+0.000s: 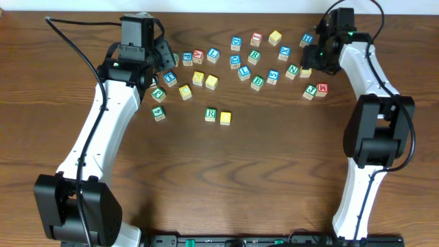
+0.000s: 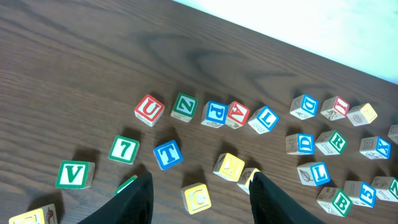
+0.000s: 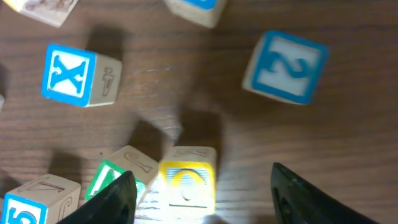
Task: Spell out ROBOT
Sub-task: 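Position the right gripper above a yellow block near the top right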
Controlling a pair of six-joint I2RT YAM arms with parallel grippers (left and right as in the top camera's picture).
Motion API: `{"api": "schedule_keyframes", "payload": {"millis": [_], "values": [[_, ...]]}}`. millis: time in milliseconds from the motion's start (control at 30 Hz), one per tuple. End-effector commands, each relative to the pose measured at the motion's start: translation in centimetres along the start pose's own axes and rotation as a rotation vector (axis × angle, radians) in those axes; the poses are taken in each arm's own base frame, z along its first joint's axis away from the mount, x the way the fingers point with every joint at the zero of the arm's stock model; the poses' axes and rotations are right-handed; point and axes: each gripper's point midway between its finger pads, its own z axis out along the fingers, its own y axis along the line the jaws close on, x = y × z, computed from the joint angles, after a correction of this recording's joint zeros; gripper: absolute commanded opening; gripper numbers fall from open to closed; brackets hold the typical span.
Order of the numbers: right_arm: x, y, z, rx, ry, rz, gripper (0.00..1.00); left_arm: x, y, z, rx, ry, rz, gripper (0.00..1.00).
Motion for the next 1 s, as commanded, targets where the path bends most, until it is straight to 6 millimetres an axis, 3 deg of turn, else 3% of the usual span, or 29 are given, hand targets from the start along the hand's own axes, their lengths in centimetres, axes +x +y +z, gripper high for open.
{"api": "schedule_keyframes", "payload": {"millis": [0,333,667,967], "values": [[0.3,1.0,1.1,-0.014,0.014,-0.037,0.60,-0.6,-0.1,-0.4,-0.002,-0.018,-0.009,0.49],[0.5,0.8,1.4,-0.001,0.020,-0.035,0.52,-0.6,-0.1,-0.4,-0.003,-0.017,-0.009,0.49],[0.4,-0.1,1.5,0.044,0.014,0.042,0.54,-0.6,-0.1,-0.4,-0.003,-0.016,-0.009,0.50],[1.7,-0.2,2.2,0.047,0.047,0.051,0.51,-0.4,0.0,-0.3,-0.005,-0.011,-0.009,0.49]]}}
